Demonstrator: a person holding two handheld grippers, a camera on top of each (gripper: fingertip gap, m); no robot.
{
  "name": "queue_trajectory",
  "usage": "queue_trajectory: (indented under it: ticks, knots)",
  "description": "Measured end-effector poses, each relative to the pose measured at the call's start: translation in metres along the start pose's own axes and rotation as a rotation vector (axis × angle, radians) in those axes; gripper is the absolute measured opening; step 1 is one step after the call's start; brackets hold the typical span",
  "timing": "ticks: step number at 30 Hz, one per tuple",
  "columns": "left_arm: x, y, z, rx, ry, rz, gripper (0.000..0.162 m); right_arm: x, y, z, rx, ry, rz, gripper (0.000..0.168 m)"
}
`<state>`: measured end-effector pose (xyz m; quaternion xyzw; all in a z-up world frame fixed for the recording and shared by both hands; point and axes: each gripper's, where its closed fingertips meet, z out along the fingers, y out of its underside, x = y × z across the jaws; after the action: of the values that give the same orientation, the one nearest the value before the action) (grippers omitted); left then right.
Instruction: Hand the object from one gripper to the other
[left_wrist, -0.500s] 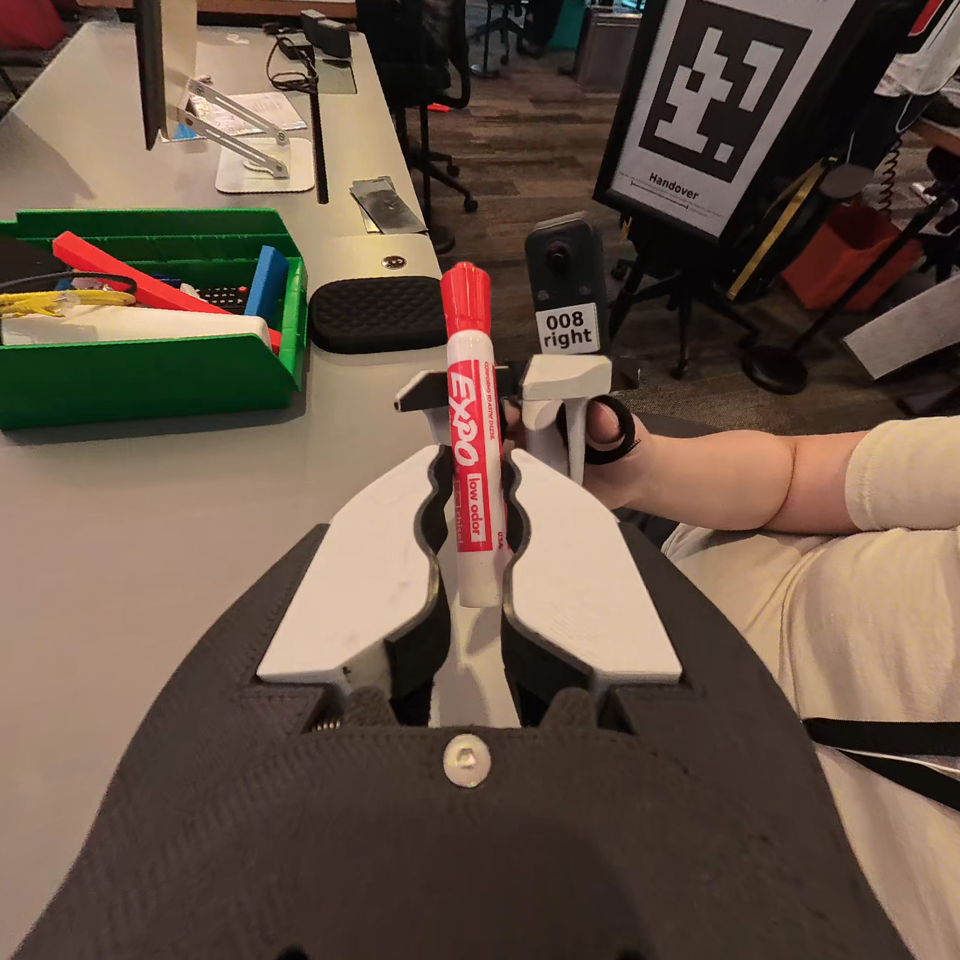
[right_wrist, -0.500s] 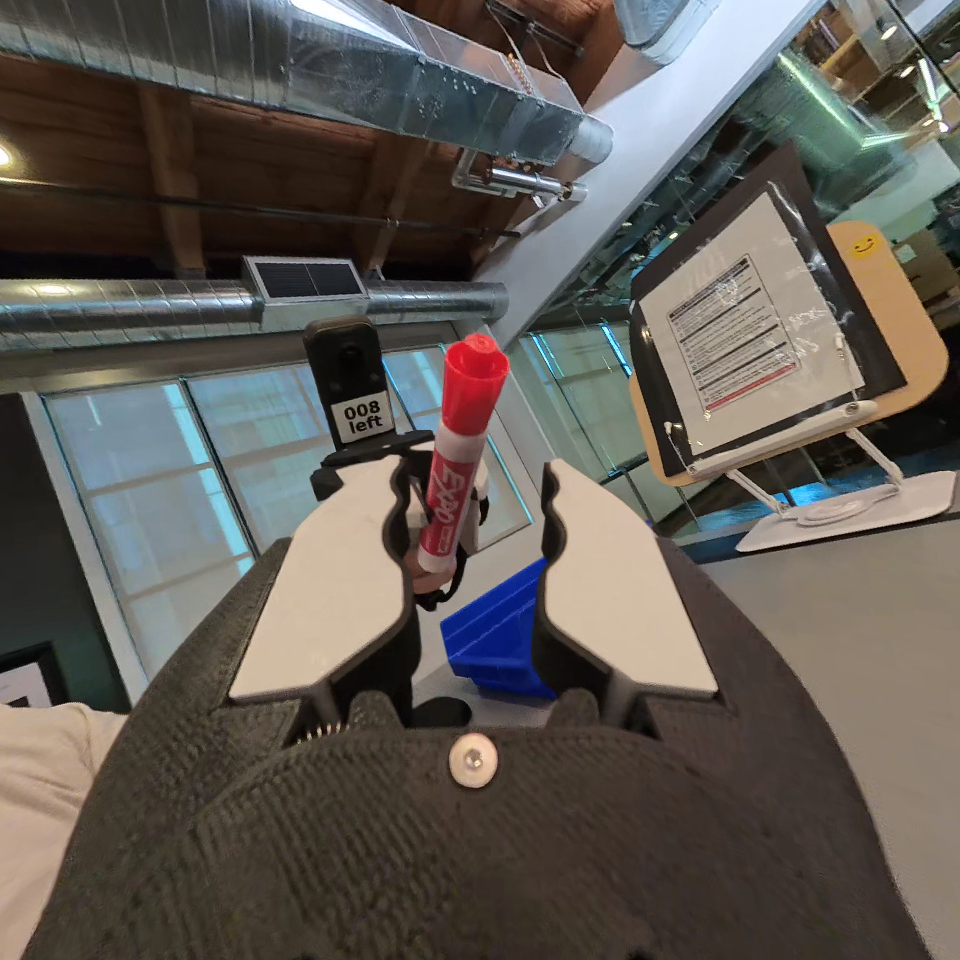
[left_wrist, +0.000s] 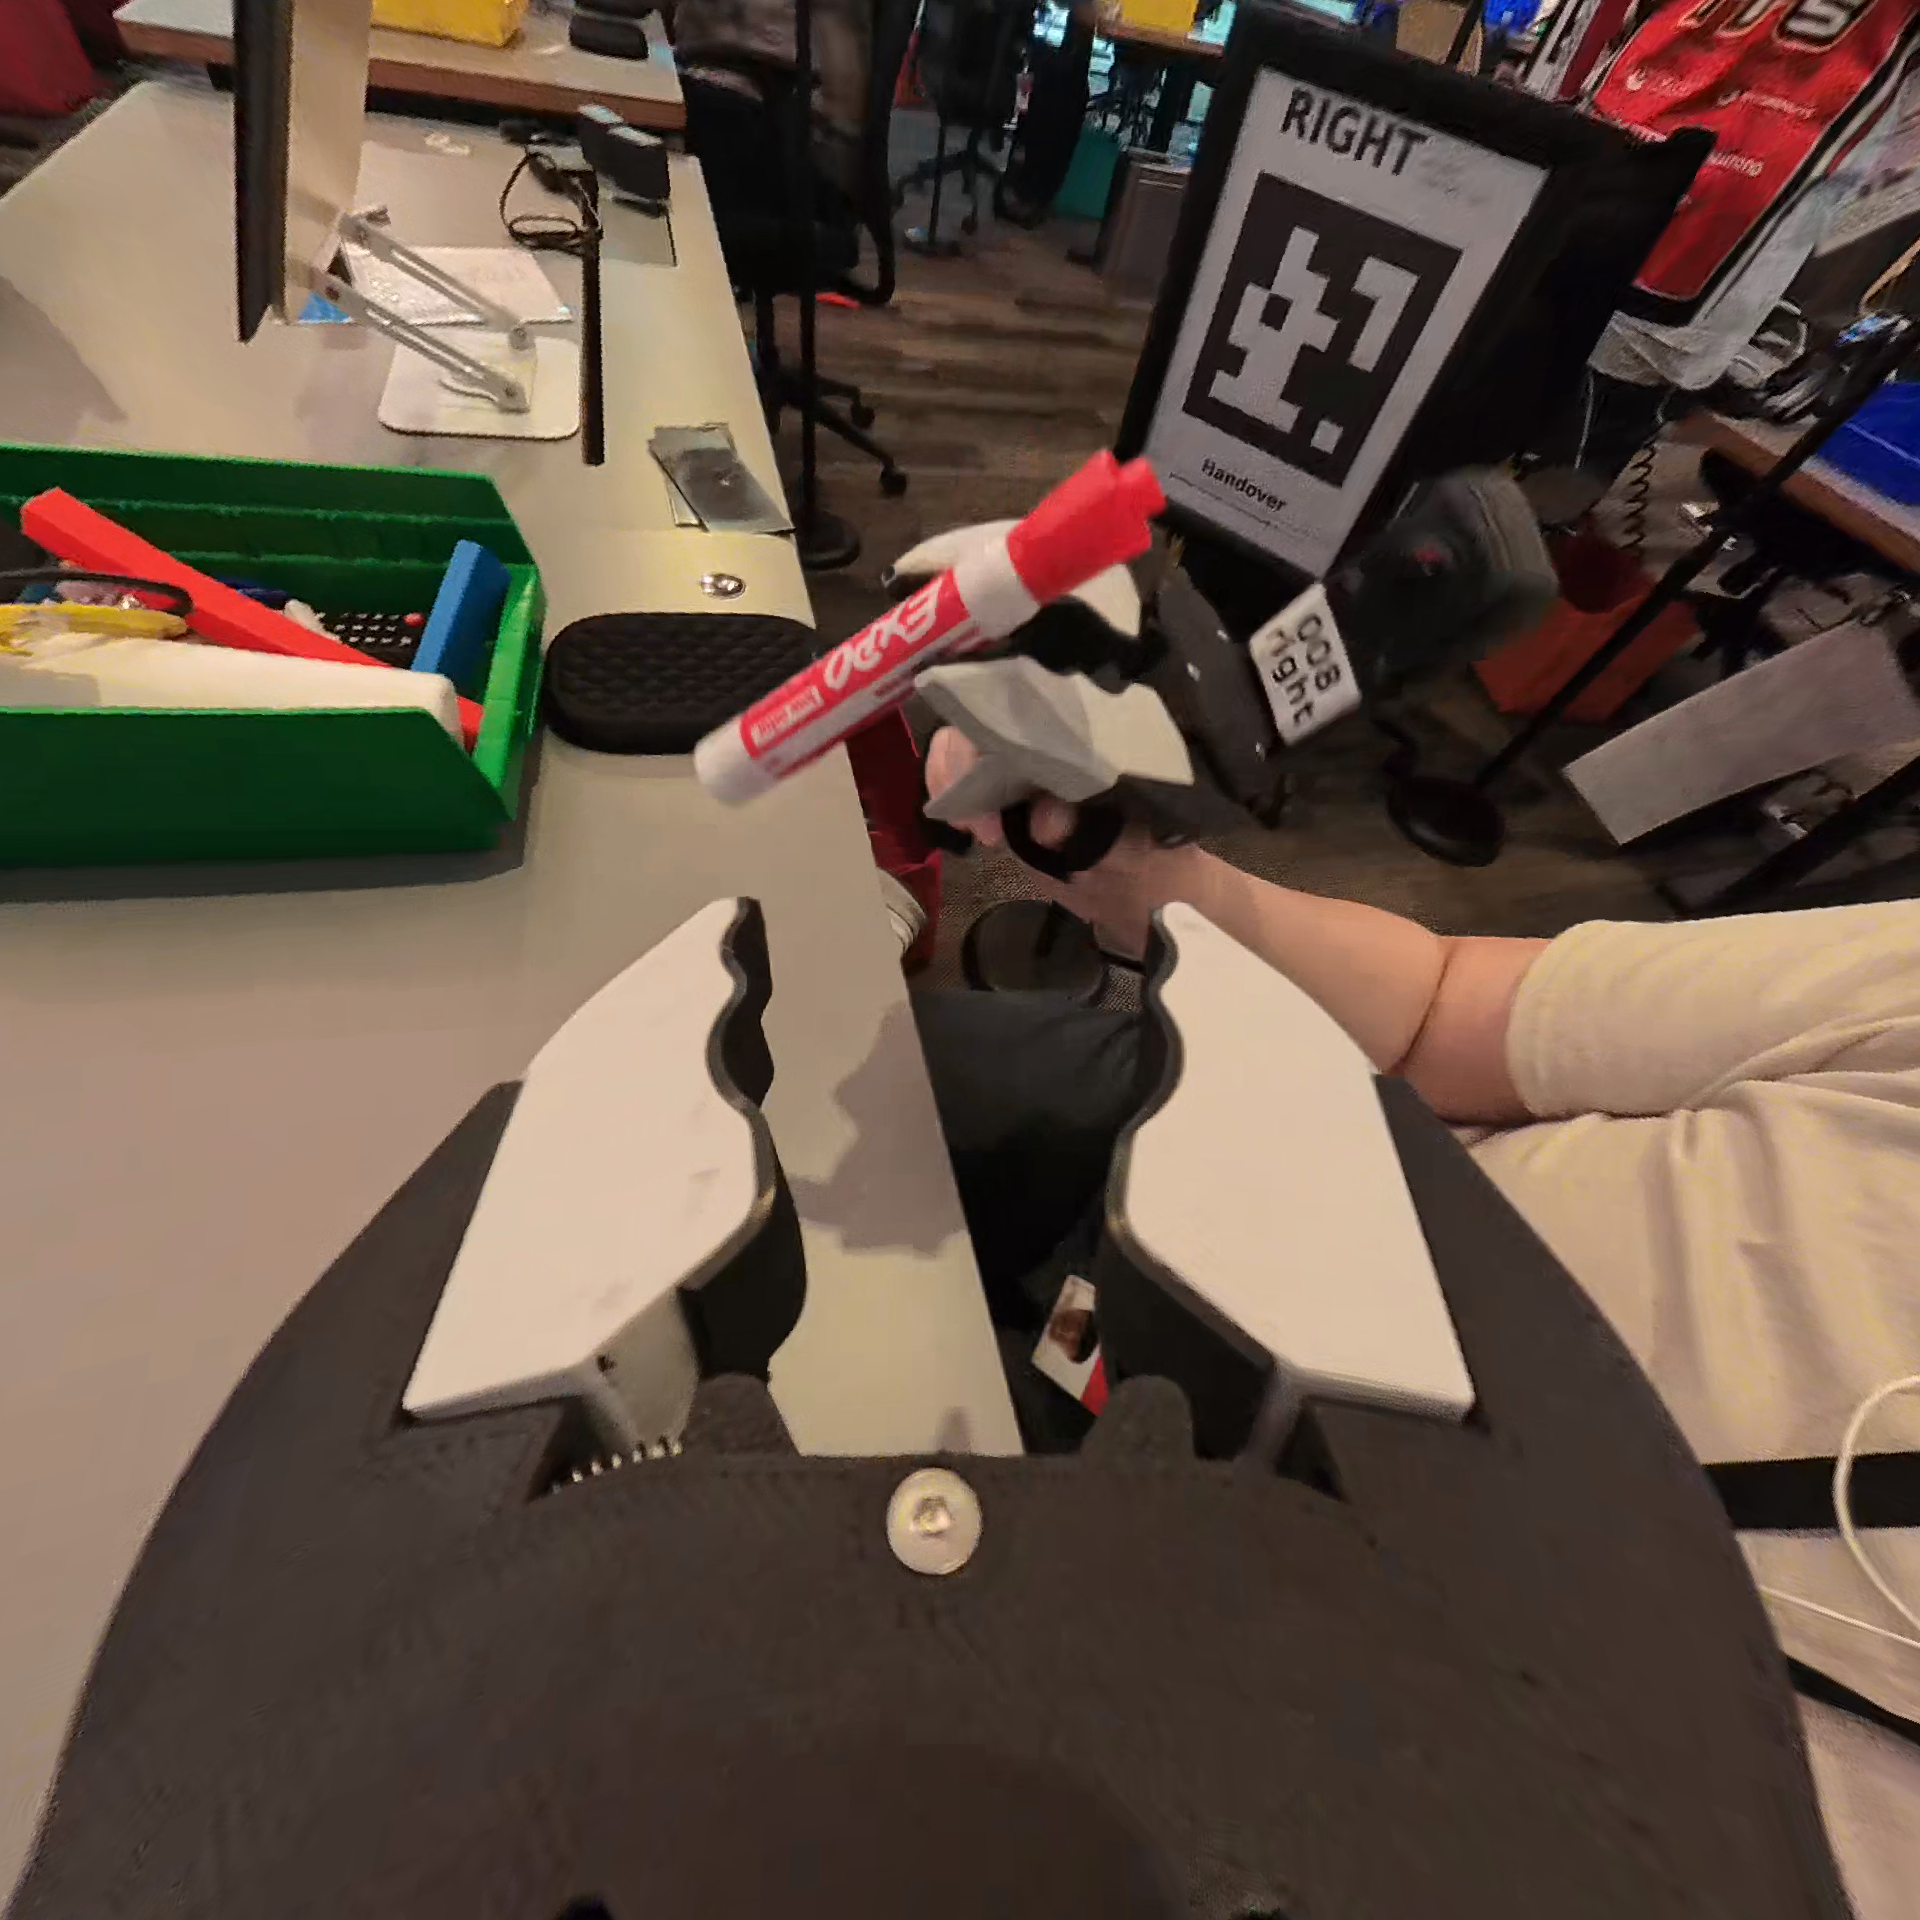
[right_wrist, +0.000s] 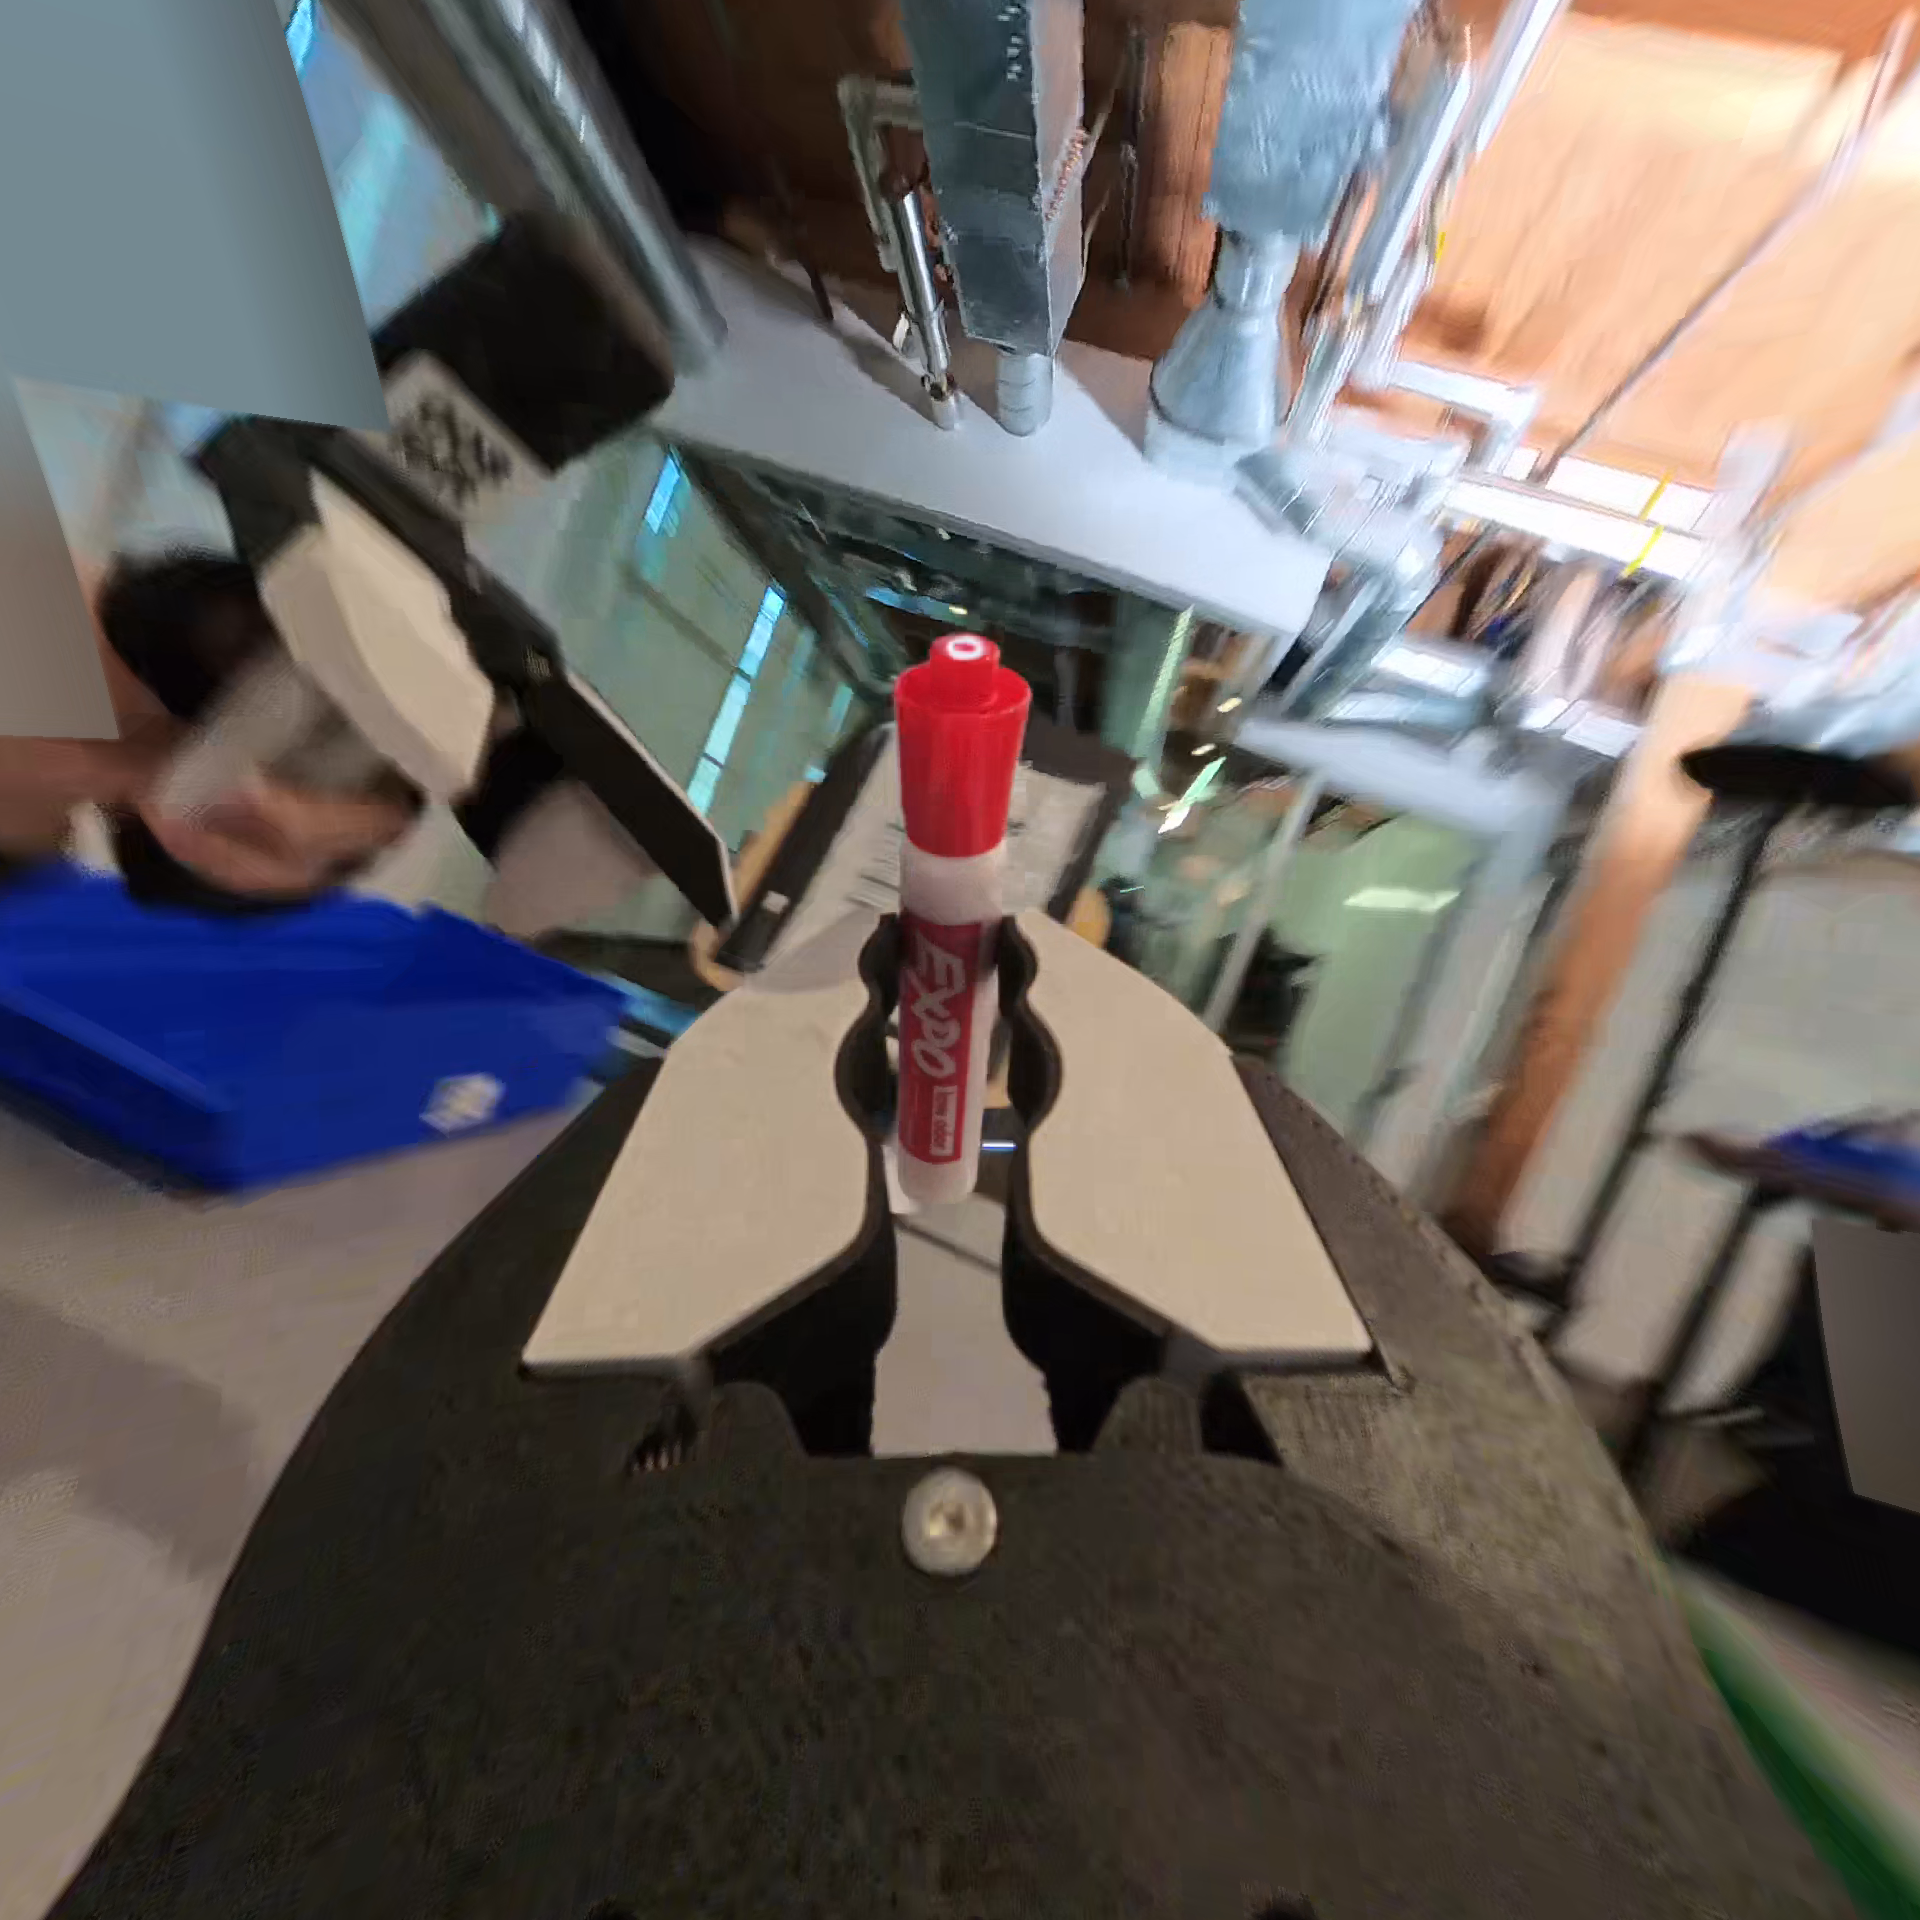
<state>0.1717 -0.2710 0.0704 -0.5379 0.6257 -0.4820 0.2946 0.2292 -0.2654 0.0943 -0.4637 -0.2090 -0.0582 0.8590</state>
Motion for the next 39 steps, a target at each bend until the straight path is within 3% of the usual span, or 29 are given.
queue_trajectory:
  ticks: [4, 6, 9, 13, 17, 22, 23, 29, 34, 36, 39]
  knots:
    - [0.019, -0.006, -0.001, 0.017, -0.039, 0.034, 0.079, -0.009, -0.01, -0.007, -0.08, 0.096, -0.739, 0.019]
    - [0.033, -0.009, -0.001, 0.036, 0.001, 0.021, 0.08, -0.022, -0.012, -0.008, -0.071, 0.095, -0.98, 0.019]
    - [0.039, -0.006, 0.0, 0.024, 0.021, -0.027, 0.081, -0.035, -0.009, -0.007, -0.072, 0.079, -1.07, 0.019]
    - [0.016, 0.006, 0.012, -0.036, -0.104, -0.01, 0.077, -0.043, -0.005, -0.003, -0.094, 0.068, -1.189, 0.02]
    - [0.001, 0.024, 0.028, -0.119, -0.111, -0.056, 0.073, -0.045, 0.004, -0.001, -0.134, 0.059, -1.284, 0.02]
    - [0.001, 0.036, 0.039, -0.17, -0.048, -0.066, 0.021, -0.042, 0.024, -0.002, -0.214, 0.038, -1.373, 0.019]
    - [-0.004, 0.034, 0.039, -0.157, -0.076, -0.052, 0.018, -0.041, 0.025, -0.003, -0.218, 0.041, -1.378, 0.019]
    - [-0.014, 0.02, 0.032, -0.079, -0.105, 0.005, 0.017, -0.037, 0.021, -0.006, -0.187, 0.027, -1.266, 0.024]
    - [-0.026, -0.001, 0.016, 0.055, -0.093, -0.05, 0.017, -0.021, 0.014, -0.015, -0.163, 0.075, -1.088, 0.035]
    - [-0.031, -0.01, 0.009, 0.105, -0.109, -0.052, 0.017, -0.013, 0.01, -0.02, -0.116, 0.115, -0.843, 0.034]
    - [-0.03, -0.02, 0.003, 0.17, -0.14, -0.009, 0.017, -0.006, 0.021, -0.017, -0.091, 0.062, -0.12, 0.034]
